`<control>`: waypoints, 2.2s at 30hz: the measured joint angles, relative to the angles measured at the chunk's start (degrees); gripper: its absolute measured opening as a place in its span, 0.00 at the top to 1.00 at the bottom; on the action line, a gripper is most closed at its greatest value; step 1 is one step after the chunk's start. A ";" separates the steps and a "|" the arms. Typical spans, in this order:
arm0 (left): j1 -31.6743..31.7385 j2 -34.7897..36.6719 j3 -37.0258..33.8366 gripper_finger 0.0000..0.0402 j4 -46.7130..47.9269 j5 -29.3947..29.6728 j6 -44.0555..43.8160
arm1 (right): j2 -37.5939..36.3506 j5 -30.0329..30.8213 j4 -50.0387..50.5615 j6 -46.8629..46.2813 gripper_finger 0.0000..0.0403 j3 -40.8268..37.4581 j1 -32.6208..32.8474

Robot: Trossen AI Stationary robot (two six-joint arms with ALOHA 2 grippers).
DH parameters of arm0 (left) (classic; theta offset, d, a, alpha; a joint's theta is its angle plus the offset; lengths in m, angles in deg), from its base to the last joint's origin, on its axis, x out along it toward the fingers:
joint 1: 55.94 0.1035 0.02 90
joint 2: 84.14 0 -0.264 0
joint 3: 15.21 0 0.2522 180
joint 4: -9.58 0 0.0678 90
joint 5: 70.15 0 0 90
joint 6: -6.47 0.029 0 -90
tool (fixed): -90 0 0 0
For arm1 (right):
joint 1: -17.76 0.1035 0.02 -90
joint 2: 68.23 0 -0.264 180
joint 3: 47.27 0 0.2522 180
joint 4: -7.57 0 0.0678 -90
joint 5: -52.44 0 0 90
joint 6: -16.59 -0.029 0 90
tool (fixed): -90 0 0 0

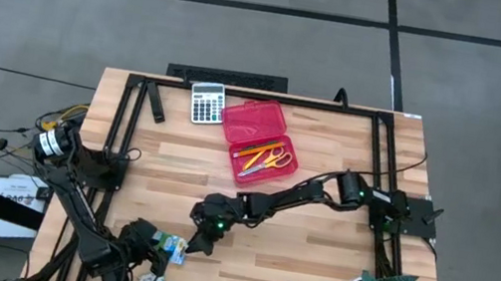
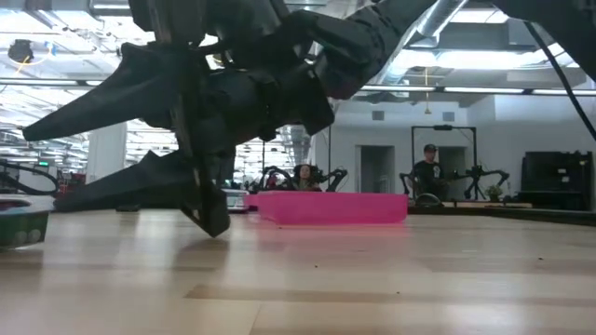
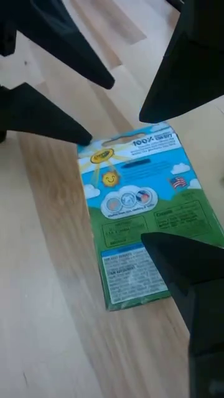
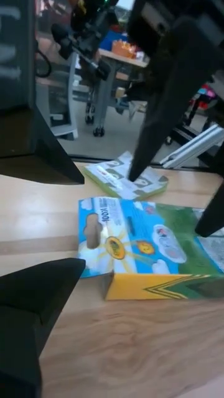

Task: Pack school essentials
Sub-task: Put the orange crayon box into the red supply box

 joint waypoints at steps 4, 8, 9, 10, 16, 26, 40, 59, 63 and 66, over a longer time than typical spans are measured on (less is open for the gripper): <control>0.02 0.00 -0.02 0.26 0.08 0.00 0.02 | -0.82 -6.11 2.96 0.07 0.48 -0.10 -1.26; -0.45 0.00 0.31 0.26 0.35 -2.57 -0.20 | -2.59 -6.10 5.41 1.51 0.48 -0.32 -1.99; -0.74 0.00 0.54 0.27 0.35 -3.81 -0.22 | -3.12 -5.11 6.06 2.20 0.48 -0.27 -2.03; -1.07 0.00 0.69 0.27 0.30 -4.99 -0.26 | -3.33 -4.20 6.33 2.99 0.48 -0.14 -2.07; -2.24 0.02 0.71 0.32 1.59 -6.28 -0.87 | -1.76 -0.96 8.74 3.66 0.48 -0.08 -1.64; -1.40 0.02 0.71 0.35 2.02 -0.59 -0.17 | -1.46 -0.52 6.73 2.97 0.48 -0.09 -0.91; -0.30 0.11 -2.96 0.35 -4.29 1.26 0.27 | -1.30 3.78 4.50 2.27 0.48 -0.20 -0.21; 3.52 0.11 -4.76 0.35 -7.61 6.14 2.55 | -1.44 1.59 7.20 1.31 0.51 -0.04 2.15; 3.54 0.09 -4.76 0.35 -7.94 6.68 1.84 | -1.48 1.29 7.99 1.14 0.55 0.00 2.03; 3.74 0.09 -4.76 0.35 -8.18 7.79 1.60 | -1.46 1.82 7.43 0.07 0.57 0.00 1.95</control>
